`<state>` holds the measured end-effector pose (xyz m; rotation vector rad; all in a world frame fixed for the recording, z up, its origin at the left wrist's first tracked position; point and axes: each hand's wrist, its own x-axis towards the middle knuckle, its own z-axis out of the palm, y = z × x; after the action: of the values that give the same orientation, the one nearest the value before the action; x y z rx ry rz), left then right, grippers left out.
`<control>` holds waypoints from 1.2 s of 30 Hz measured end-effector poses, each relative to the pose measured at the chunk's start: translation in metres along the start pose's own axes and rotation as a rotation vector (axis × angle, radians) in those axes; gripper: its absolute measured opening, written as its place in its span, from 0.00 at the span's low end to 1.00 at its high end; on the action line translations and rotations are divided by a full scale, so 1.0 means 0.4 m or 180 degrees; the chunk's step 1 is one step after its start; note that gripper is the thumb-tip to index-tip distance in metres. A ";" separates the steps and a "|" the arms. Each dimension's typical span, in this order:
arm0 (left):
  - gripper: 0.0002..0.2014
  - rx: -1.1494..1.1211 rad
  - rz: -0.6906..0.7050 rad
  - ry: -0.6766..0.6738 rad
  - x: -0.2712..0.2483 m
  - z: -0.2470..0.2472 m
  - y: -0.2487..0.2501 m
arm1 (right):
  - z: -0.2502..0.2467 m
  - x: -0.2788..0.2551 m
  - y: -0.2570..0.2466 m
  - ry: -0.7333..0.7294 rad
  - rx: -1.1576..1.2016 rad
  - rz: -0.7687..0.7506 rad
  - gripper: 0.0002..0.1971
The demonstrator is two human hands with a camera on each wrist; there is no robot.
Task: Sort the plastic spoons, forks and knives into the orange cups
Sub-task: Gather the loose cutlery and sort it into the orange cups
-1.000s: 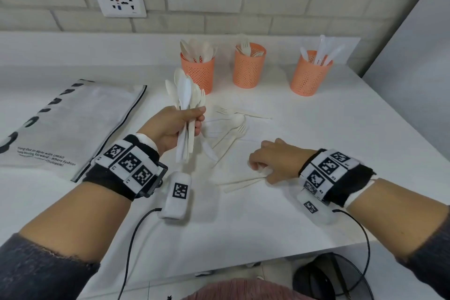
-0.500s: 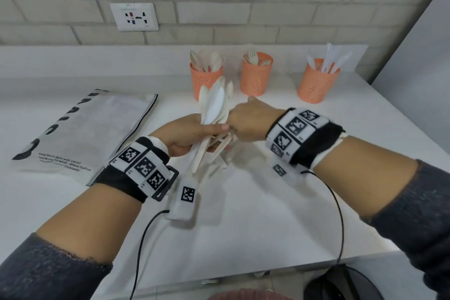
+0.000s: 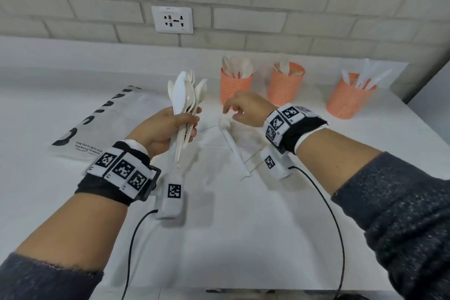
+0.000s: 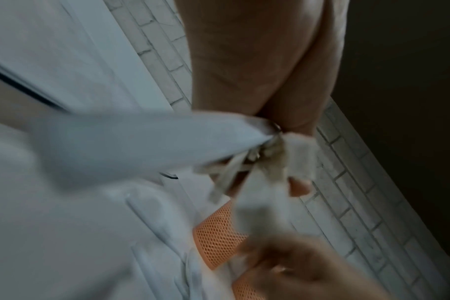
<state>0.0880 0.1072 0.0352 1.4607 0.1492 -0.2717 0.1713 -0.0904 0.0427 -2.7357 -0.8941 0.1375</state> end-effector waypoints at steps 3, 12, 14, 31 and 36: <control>0.07 -0.0146 -0.0013 0.0117 0.003 0.001 -0.003 | 0.087 0.020 0.000 -0.0795 -0.0421 -0.0068 0.17; 0.07 -0.0266 0.0002 0.0251 0.017 -0.022 -0.010 | 0.107 0.049 0.012 -0.0934 -0.0989 -0.0638 0.06; 0.06 -0.0268 -0.0001 0.0252 0.023 -0.029 -0.009 | 0.080 0.046 0.018 -0.0847 -0.0996 -0.0736 0.04; 0.06 -0.0243 -0.0177 0.0172 0.055 0.024 -0.025 | 0.174 0.018 -0.051 -0.0624 0.0522 0.1843 0.13; 0.07 -0.0313 -0.0312 0.0332 0.050 0.032 -0.056 | 0.110 -0.009 -0.078 -0.0564 0.0997 0.1742 0.18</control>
<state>0.1004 0.0906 0.0098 1.3721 0.3151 -0.2643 0.1430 -0.0587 0.0090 -2.6160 -0.1164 0.5755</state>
